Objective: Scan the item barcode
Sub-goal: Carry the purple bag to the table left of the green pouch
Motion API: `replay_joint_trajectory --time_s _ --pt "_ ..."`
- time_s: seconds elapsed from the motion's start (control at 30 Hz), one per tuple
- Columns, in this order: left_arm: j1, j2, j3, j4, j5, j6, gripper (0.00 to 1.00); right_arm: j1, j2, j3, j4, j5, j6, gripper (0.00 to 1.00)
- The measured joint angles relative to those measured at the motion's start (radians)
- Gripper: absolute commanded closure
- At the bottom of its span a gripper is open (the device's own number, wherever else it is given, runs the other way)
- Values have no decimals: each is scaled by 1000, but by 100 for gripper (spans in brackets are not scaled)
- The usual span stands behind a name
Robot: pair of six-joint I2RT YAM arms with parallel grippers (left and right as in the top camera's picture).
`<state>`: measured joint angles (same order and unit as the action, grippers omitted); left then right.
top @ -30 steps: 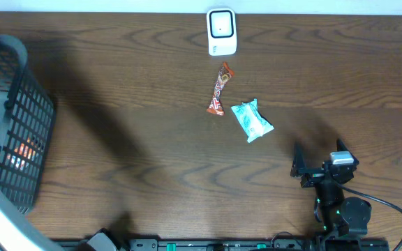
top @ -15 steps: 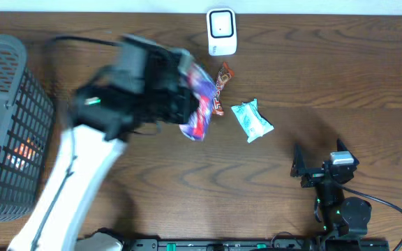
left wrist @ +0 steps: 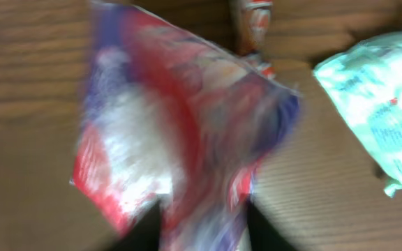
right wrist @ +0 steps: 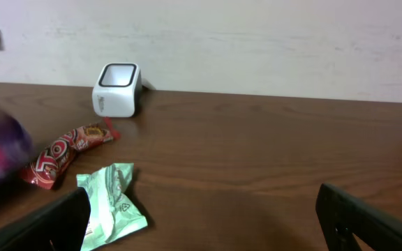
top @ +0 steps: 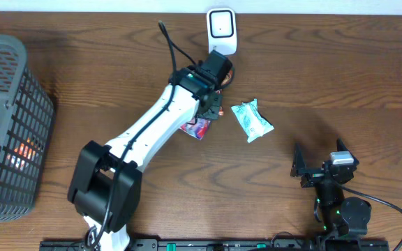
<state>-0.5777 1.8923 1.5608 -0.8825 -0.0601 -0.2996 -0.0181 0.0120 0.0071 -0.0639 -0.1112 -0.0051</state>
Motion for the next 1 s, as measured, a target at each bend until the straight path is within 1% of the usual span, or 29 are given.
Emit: replay_joint_trajectory --time_s 0.1,0.2,0.27,0.3,0.37,0.5,0.6,0.67,0.8,0.87,0.9,0.93,1.0 --pt "27 -60 13 -67 -10 -3 2 0 0 0 0 0 0 1" --pt "74 -227 33 -146 -18 16 2 0 0 0 0 0 0 1" --pt "103 -308 47 -193 -21 20 2 0 0 0 0 0 0 1" --pt "136 -386 63 -253 -24 23 2 0 0 0 0 0 0 1" --pt "172 -464 71 -325 -38 29 2 0 0 0 0 0 0 1" --pt "257 -537 72 -347 -67 13 2 0 0 0 0 0 0 1" --pt "411 -573 122 -323 -77 -35 2 0 0 0 0 0 0 1" --pt "535 -592 199 -265 -74 -59 2 0 0 0 0 0 0 1" --pt "822 -650 328 -60 -77 -121 2 0 0 0 0 0 0 1" --pt "930 -669 351 -13 -129 -183 2 0 0 0 0 0 0 1" --pt "964 -671 356 -11 -158 -212 2 0 0 0 0 0 0 1" --pt "1026 -662 362 -36 -216 -270 2 0 0 0 0 0 0 1" --pt "1097 -618 357 -104 -291 -347 2 0 0 0 0 0 0 1"
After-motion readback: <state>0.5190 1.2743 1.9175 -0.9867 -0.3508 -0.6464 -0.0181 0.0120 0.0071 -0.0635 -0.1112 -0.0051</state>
